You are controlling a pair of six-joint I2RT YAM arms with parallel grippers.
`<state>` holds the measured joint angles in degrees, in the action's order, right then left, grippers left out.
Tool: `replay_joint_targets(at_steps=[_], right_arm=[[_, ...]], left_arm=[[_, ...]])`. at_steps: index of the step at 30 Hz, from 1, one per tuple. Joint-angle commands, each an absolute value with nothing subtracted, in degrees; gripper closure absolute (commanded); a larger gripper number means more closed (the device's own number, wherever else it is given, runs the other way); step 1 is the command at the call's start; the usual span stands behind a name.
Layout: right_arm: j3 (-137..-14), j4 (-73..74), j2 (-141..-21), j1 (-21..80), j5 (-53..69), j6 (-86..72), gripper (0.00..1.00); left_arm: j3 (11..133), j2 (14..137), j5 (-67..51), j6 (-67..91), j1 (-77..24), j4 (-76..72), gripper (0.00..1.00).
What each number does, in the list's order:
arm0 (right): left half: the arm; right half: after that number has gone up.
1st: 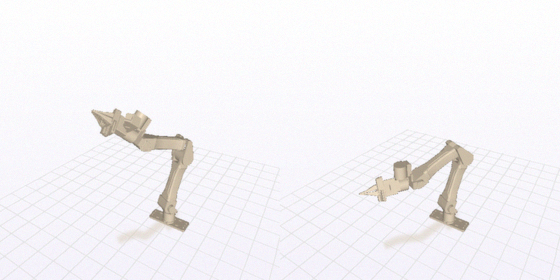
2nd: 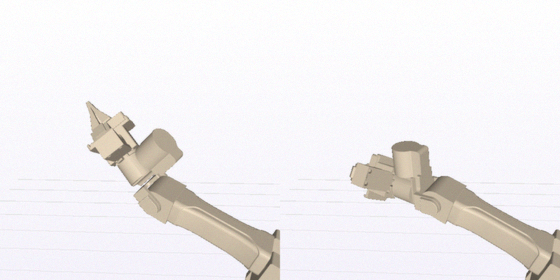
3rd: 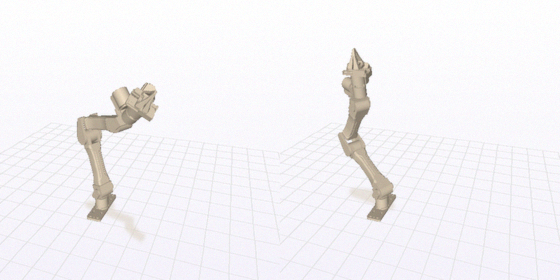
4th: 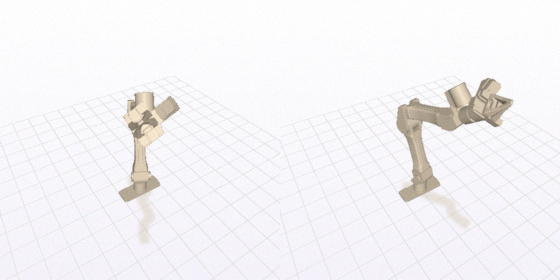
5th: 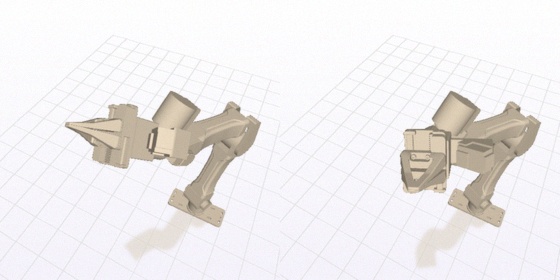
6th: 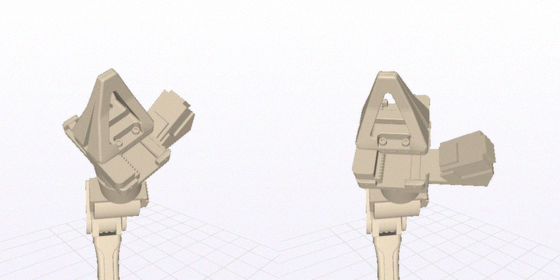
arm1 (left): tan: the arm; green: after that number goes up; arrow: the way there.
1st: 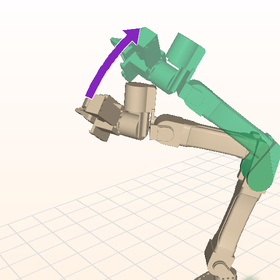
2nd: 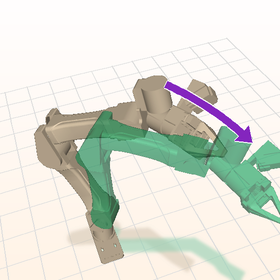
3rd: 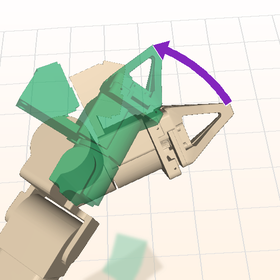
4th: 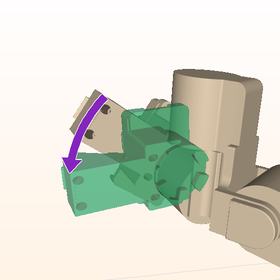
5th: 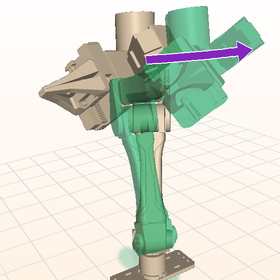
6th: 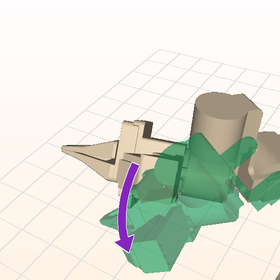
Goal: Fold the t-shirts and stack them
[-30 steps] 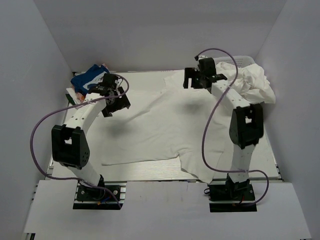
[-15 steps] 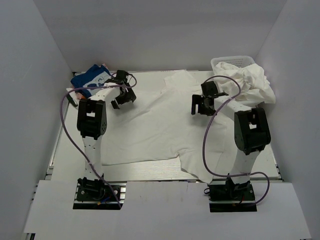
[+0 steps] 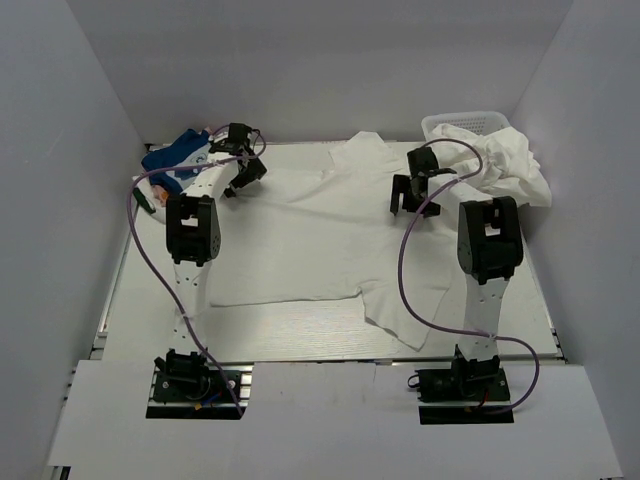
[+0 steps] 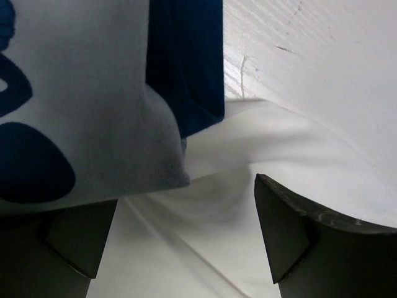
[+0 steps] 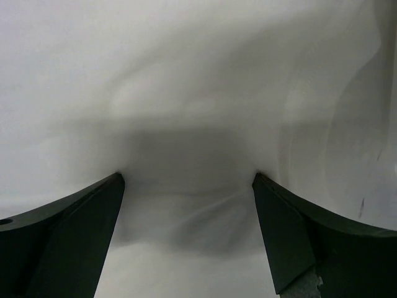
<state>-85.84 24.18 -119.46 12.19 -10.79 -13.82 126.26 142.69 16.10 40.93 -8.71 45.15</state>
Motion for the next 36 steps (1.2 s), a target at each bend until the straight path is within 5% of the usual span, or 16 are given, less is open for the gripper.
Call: replay_joint_targets(at_steps=[1, 11, 26, 36], right_arm=[[-91.30, 26.89, -124.01, 10.64, -12.92, -11.26, 0.10], [-92.75, 25.58, -108.58, 14.76, -5.71, -2.38, 0.10], [-56.44, 32.68, -74.20, 23.55, -7.38, -14.41, 0.10], [-47.55, 44.54, -64.25, 32.34, -4.74, -22.32, 0.10]], left_arm=[[122.02, 140.28, 14.51, 42.71, -7.91, 45.81, 0.00], [127.36, 128.44, 9.16, 34.37, -9.76, 46.83, 0.00], [55.78, 76.75, 10.55, 54.22, -8.88, 55.46, 0.00], [35.61, 63.63, 7.47, 63.45, -8.35, 52.30, 0.00]])
